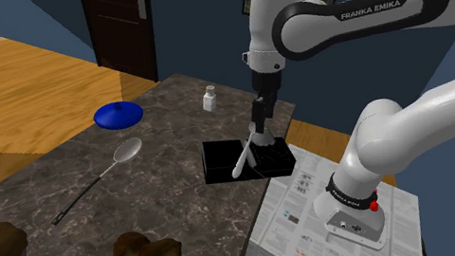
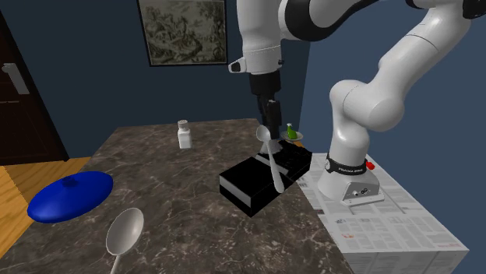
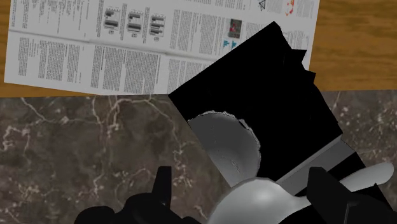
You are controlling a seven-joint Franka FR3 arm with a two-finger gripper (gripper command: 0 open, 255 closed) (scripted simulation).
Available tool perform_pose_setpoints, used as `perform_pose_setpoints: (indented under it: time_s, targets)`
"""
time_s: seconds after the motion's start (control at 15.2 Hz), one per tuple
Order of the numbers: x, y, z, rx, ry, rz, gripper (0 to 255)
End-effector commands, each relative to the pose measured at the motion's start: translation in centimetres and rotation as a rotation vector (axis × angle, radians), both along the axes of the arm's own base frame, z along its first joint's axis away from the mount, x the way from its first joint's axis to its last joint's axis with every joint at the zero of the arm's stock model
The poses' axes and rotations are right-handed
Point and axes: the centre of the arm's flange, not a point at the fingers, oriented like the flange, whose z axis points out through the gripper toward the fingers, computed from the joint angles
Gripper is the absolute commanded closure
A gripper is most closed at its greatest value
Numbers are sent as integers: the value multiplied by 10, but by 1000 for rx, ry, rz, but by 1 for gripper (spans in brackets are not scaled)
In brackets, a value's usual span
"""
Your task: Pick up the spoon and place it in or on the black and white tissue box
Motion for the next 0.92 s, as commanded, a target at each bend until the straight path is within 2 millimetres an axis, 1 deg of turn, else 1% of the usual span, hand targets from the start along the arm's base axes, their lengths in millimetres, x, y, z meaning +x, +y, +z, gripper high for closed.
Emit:
perform_pose_setpoints:
  time_s: [0.0, 0.07, 0.26, 0.33, 0.86]
  targets:
    - [0, 0, 0, 0, 0, 0, 0]
    - [0, 0, 0, 0, 0, 0, 0]
    - [6, -1, 39, 0, 0, 0, 0]
    - [8, -1, 49, 0, 0, 0, 0]
    - [8, -1, 49, 0, 0, 0, 0]
